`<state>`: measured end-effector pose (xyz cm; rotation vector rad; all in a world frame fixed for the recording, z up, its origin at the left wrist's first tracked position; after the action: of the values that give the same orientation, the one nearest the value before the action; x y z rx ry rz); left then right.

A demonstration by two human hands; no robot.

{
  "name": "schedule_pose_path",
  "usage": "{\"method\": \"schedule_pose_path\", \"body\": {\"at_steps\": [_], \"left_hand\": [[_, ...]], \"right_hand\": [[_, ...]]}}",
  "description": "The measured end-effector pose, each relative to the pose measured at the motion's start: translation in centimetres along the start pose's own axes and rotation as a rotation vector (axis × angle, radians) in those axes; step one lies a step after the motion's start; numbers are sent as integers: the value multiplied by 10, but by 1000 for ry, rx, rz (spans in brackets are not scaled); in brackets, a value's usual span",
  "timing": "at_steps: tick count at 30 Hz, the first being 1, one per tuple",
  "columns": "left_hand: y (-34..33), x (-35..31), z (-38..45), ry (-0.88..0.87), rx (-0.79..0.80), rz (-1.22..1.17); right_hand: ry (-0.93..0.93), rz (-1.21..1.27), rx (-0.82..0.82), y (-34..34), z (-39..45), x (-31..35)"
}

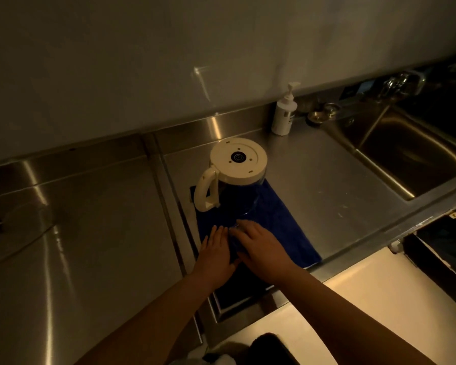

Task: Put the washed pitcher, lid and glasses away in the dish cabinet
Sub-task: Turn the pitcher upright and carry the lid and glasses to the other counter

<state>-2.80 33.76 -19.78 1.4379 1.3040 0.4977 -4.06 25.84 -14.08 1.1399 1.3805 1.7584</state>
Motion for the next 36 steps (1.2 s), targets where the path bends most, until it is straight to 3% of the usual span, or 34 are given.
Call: {"method": "schedule_pose_path", "body": {"at_steps": [4,11,18,22,29,36], "left_hand": [[2,-4,8,44,-4,-6],[10,-36,21,26,-63,-41],[16,-67,34,48,-112,-169],[13,-84,39,61,-130,-231],[7,-101,49,67,-134,-100],[6,-92,38,82,-191,-270]], "right_hand": [[83,2,140,-14,3,-19],[227,120,93,6,0,-54],[238,275,112,23,-8,-98],[255,258,143,21,-15,-115],[280,221,151,10,-29,-133],[383,171,85,14,-27,-116]]}}
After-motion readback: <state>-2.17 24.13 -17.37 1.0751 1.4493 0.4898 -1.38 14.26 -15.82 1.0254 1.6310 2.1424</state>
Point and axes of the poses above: each hand's wrist, its own z-axis towards the middle knuckle, its own y-axis out of the back of the hand, x = y × z, the point moved 9 cm from there along z, towards the middle knuckle, and after that the axes turned 4 degrees about x, right-handed, at the moved point
